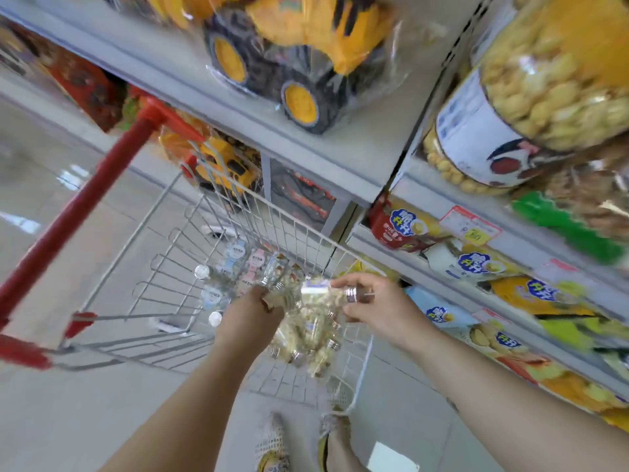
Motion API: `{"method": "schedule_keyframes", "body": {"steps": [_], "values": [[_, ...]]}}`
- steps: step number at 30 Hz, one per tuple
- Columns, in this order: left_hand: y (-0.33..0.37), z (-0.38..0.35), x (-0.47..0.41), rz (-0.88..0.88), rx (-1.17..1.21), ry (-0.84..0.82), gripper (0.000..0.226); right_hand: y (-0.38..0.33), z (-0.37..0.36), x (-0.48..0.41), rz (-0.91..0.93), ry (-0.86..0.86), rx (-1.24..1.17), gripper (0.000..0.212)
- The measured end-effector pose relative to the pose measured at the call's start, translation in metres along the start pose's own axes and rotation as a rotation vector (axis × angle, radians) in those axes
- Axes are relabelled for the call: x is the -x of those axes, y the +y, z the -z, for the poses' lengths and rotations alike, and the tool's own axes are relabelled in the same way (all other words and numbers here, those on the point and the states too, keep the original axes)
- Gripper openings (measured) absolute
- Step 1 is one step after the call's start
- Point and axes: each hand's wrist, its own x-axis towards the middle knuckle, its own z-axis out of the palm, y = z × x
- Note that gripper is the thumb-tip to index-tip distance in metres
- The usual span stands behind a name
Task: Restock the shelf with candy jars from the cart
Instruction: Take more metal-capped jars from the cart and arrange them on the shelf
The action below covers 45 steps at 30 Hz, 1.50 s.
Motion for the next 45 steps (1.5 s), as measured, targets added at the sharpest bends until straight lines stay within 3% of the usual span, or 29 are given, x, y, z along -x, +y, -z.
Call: {"method": "schedule_keyframes", "body": {"steps": [4,8,13,17,21,24,29,32,35,45], "values": [[0.053,0.072,0.083,-0.207,0.185,0.115,0.041,-0.061,0.032,0.078,0.142,0.177,-0.022,0.019],[0.097,0.123,0.159,-0.404,0.375,0.183,0.025,-0.109,0.074,0.158,0.342,0.342,0.034,0.026],[0.154,0.166,0.233,-0.599,0.395,0.215,0.014,-0.149,0.14,0.239,0.401,0.472,0.138,0.027],[0.2,0.188,0.272,-0.696,0.358,0.212,0.031,-0.177,0.188,0.283,0.454,0.595,0.236,0.034],[0.244,0.197,0.292,-0.784,0.349,0.228,0.027,-0.2,0.241,0.309,0.517,0.673,0.287,0.034],[0.274,0.195,0.298,-0.808,0.357,0.255,0.029,-0.208,0.289,0.305,0.517,0.741,0.368,0.035],[0.32,0.184,0.301,-0.864,0.36,0.291,0.028,-0.217,0.364,0.265,0.495,0.819,0.582,0.007],[0.343,0.176,0.301,-0.886,0.367,0.317,0.024,-0.224,0.406,0.236,0.46,0.846,0.731,0.01],[0.36,0.169,0.3,-0.893,0.396,0.328,0.023,-0.226,0.439,0.21,0.405,0.801,0.791,0.038],[0.39,0.17,0.284,-0.89,0.381,0.366,0.026,-0.208,0.49,0.162,0.243,0.805,0.874,0.023]]}}
